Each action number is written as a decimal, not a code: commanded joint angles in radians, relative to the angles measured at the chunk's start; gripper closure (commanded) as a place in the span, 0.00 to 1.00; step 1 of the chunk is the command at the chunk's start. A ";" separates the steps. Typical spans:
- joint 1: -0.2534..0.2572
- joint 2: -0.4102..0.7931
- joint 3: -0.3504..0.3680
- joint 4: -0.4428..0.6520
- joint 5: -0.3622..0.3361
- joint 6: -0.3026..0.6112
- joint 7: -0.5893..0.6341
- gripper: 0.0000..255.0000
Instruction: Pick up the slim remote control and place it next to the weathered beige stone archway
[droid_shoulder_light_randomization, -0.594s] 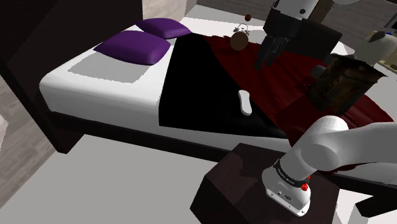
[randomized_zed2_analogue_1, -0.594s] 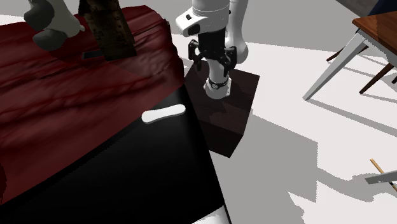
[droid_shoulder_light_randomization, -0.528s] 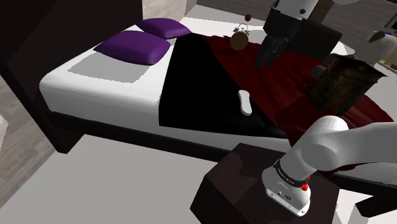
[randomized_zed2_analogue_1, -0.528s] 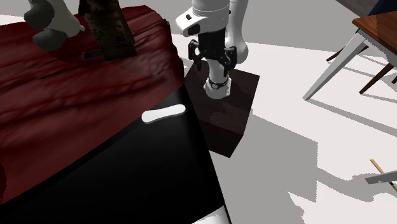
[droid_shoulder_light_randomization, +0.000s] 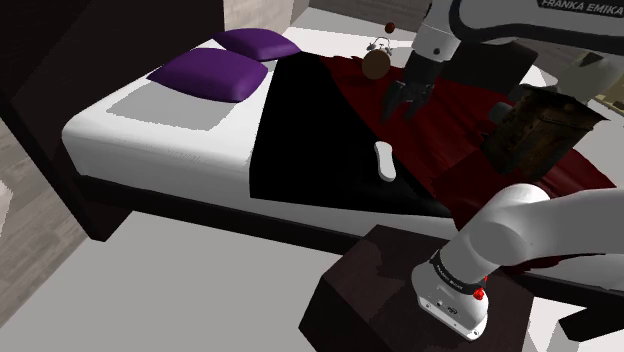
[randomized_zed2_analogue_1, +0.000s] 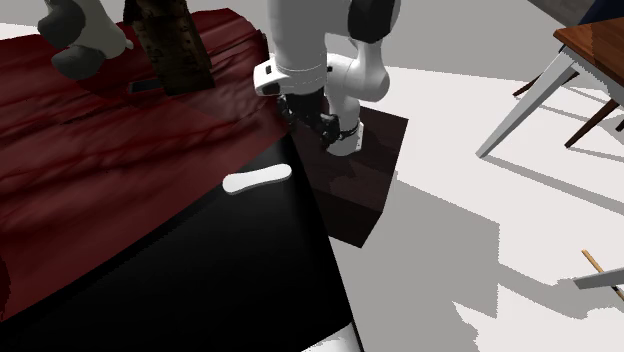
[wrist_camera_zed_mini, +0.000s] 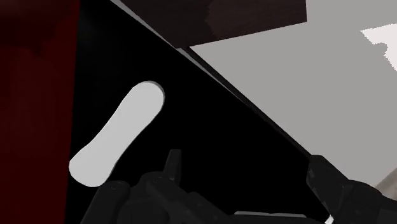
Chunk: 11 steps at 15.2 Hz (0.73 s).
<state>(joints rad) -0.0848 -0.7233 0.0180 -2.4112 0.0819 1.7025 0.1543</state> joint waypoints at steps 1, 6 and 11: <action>-0.031 0.025 -0.010 -0.036 -0.016 0.061 0.024 0.00; -0.101 0.106 -0.025 -0.106 -0.047 0.207 0.100 0.00; -0.174 0.205 -0.043 -0.158 -0.082 0.354 0.178 0.00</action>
<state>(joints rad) -0.2435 -0.5420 -0.0209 -2.5598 0.0078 2.0223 0.3161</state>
